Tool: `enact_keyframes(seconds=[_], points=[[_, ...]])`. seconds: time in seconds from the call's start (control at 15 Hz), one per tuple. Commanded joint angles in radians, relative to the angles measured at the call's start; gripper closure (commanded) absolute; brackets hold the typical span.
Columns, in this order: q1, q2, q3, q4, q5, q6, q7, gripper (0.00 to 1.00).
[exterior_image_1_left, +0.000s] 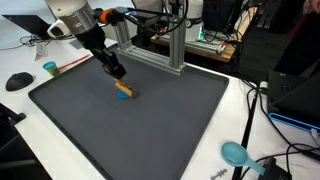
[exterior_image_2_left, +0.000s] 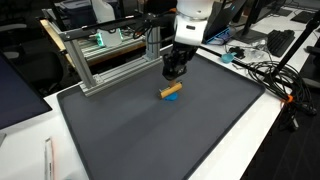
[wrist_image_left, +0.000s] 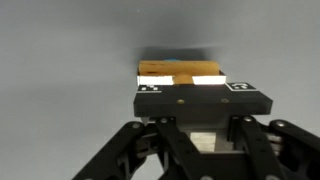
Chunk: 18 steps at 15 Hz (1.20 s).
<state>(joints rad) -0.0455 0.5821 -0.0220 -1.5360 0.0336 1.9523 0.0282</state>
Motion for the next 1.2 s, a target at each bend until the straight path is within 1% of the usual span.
enact_keyframes(seconds=[0.0, 0.27, 0.47, 1.13], points=[[-0.011, 0.060, 0.022, 0.004, 0.047, -0.017, -0.016, 0.78], [-0.007, 0.059, 0.015, 0.002, 0.041, 0.000, 0.005, 0.78], [0.001, 0.040, -0.002, -0.024, 0.031, 0.075, 0.061, 0.78], [0.009, 0.016, -0.015, -0.064, 0.022, 0.162, 0.164, 0.78]])
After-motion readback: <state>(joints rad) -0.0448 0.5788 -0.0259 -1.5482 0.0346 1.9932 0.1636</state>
